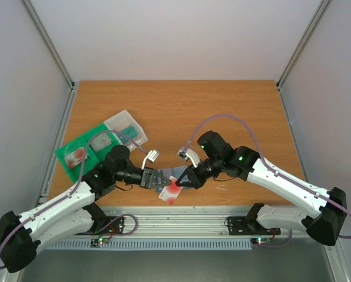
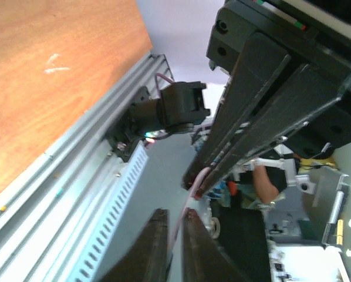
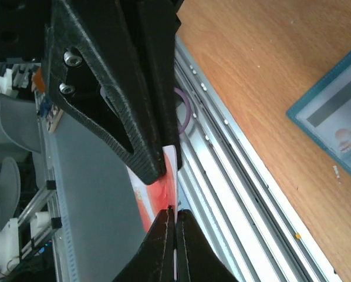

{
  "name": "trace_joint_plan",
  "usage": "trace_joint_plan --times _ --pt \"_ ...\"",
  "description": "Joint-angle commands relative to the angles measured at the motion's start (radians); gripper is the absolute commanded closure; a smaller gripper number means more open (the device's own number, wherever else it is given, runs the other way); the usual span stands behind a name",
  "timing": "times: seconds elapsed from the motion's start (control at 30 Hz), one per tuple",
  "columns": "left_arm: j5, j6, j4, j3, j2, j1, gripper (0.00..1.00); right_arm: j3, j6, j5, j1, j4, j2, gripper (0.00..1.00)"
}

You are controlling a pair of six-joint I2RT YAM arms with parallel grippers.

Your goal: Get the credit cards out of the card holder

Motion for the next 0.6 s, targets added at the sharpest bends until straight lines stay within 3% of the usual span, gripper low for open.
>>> trace_joint_plan --times 0.0,0.1,0.23,0.4,0.57 --pt "-0.086 0.047 -0.097 0.064 -0.049 0.002 0.87 -0.033 0.057 -0.006 0.003 0.069 -0.033 0.99" --pt "-0.225 0.034 -0.161 0.087 -0.120 0.001 0.64 -0.047 0.131 0.012 0.003 0.131 -0.051 0.99" --pt "-0.372 -0.010 -0.204 0.091 -0.213 0.001 0.42 -0.047 0.288 0.110 0.003 0.200 -0.070 0.99" --pt "-0.492 -0.060 -0.233 0.091 -0.314 0.001 0.28 -0.052 0.433 0.214 0.002 0.316 -0.101 0.99" --pt "-0.562 -0.130 -0.230 0.076 -0.382 0.001 0.25 -0.091 0.558 0.288 0.002 0.446 -0.139 0.99"
